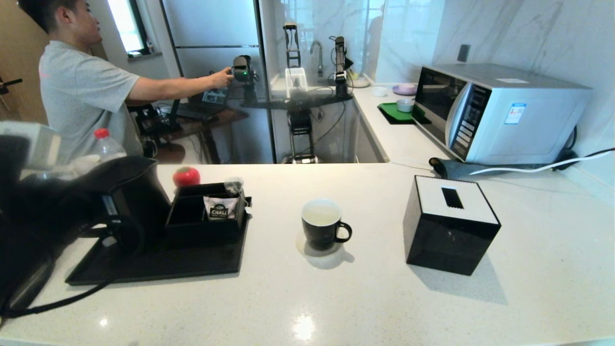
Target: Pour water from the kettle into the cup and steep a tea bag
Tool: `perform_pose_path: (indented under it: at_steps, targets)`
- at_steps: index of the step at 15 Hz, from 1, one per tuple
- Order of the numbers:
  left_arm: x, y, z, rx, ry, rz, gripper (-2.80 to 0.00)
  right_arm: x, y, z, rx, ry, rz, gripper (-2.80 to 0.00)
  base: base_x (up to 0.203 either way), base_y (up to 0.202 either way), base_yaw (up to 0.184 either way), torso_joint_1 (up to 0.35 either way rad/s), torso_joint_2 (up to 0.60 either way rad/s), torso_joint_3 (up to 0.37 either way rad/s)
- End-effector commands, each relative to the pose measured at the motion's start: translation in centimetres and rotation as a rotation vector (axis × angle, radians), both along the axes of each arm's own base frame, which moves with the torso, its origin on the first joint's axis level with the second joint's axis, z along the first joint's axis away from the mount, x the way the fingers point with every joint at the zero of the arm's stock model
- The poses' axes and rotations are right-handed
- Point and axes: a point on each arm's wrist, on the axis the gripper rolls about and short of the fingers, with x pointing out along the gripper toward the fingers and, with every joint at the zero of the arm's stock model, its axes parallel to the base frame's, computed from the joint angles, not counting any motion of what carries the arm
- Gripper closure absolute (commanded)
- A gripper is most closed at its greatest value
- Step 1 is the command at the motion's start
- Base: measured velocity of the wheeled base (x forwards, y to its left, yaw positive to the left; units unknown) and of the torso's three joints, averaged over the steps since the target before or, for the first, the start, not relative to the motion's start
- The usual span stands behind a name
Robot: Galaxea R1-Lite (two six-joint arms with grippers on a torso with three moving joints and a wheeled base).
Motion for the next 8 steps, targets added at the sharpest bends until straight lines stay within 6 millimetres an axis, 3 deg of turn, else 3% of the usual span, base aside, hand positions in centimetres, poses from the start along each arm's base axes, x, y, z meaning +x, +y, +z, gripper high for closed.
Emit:
perform_pose_path:
  at_steps: [1, 8]
  targets:
    - [-0.7, -0.5, 2.3, 0.014, 0.070, -0.033, 0.00, 0.0, 0.0, 0.0, -0.001, 0.001, 0.001, 0.00, 0.000, 0.000, 0.000, 0.000, 0.00, 0.000]
    - [-1.2, -1.8, 4.0, 0.038, 0.172, -0.113, 0.00, 0.0, 0.0, 0.0, -0.001, 0.001, 0.001, 0.00, 0.000, 0.000, 0.000, 0.000, 0.00, 0.000]
